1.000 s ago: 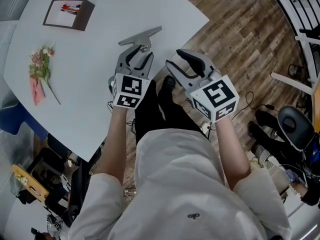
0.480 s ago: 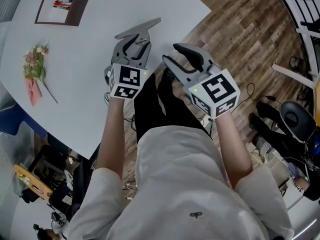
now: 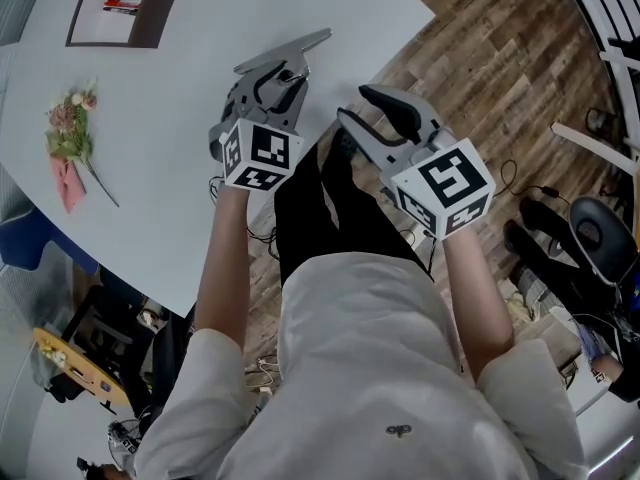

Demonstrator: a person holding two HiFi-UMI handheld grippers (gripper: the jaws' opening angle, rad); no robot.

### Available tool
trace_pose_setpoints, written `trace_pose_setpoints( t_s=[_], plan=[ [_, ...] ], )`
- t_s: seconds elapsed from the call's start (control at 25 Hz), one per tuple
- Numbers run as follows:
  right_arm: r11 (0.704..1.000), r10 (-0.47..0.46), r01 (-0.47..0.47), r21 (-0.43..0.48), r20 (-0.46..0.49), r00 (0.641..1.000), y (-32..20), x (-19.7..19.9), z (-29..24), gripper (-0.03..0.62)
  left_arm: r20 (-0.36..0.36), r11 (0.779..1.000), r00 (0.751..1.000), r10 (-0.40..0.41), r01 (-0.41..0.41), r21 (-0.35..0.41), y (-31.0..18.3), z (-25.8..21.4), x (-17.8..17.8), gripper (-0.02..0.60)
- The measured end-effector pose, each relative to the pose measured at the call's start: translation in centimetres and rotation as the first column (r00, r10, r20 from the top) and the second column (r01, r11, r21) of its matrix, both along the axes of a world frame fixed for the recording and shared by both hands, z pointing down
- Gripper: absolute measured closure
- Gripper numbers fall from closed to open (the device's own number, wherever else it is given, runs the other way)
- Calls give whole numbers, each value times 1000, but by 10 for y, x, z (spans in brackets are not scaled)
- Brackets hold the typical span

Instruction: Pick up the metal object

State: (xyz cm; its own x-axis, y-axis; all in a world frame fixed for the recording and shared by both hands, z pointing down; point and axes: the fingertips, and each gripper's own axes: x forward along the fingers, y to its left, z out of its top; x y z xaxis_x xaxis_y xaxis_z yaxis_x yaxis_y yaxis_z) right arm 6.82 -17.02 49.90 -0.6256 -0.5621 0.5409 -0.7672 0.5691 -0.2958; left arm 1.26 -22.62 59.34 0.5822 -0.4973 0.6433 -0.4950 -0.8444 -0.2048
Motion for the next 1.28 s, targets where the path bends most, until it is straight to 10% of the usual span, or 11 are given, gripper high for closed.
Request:
trace_pose_setpoints(
  t_s=[1.28],
  plan=[
    [999,28,-27,-33,7,1000,4,5,9,430,84,995,996,39,-46,83,-7,6,4,471]
  ],
)
